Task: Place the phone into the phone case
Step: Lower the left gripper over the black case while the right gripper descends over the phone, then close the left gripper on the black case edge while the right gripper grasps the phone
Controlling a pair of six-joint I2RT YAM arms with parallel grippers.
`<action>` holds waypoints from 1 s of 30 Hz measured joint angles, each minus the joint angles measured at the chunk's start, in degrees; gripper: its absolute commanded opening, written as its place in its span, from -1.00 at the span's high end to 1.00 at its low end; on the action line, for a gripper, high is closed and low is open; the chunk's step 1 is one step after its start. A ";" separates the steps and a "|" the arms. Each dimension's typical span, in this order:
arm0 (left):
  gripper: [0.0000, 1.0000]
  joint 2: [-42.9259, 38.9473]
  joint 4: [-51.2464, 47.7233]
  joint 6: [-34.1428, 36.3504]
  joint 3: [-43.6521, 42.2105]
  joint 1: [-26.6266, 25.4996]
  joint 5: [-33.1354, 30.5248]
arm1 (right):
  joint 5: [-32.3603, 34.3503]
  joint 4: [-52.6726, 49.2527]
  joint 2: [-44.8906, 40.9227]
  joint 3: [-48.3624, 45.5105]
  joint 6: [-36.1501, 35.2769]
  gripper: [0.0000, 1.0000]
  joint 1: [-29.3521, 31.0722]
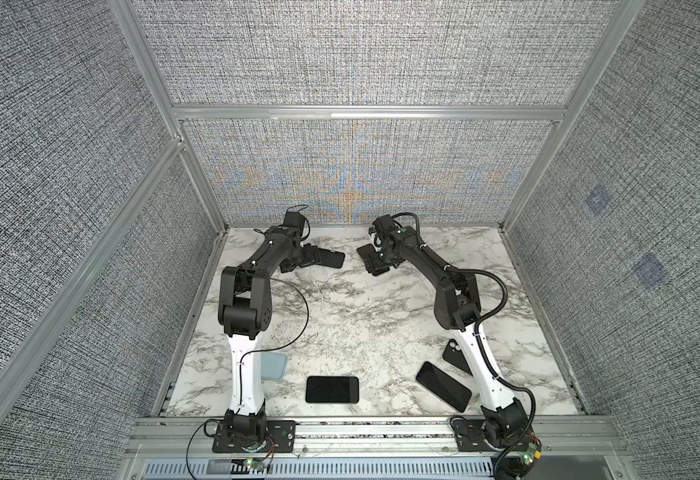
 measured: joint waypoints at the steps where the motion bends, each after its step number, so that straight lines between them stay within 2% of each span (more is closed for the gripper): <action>1: -0.85 0.20 -0.04 -0.02 0.13 0.02 0.31 | 0.02 -0.24 0.44 0.55 0.02 -0.98 0.02; 9: -0.84 1.20 -1.31 -0.04 1.42 0.11 2.38 | 2.10 -0.66 1.79 1.36 0.72 -0.94 0.15; 21: -0.82 1.60 -3.37 1.33 2.69 0.28 2.03 | 2.93 0.44 3.48 3.39 2.05 -0.63 0.20; 25: -0.79 4.55 -7.56 3.41 9.88 0.44 -3.02 | 2.54 1.66 2.58 1.55 1.99 -0.50 0.20; 30: -0.69 10.45 -11.69 6.12 21.00 1.51 -6.54 | 1.62 3.10 0.94 -1.42 1.36 -0.44 0.22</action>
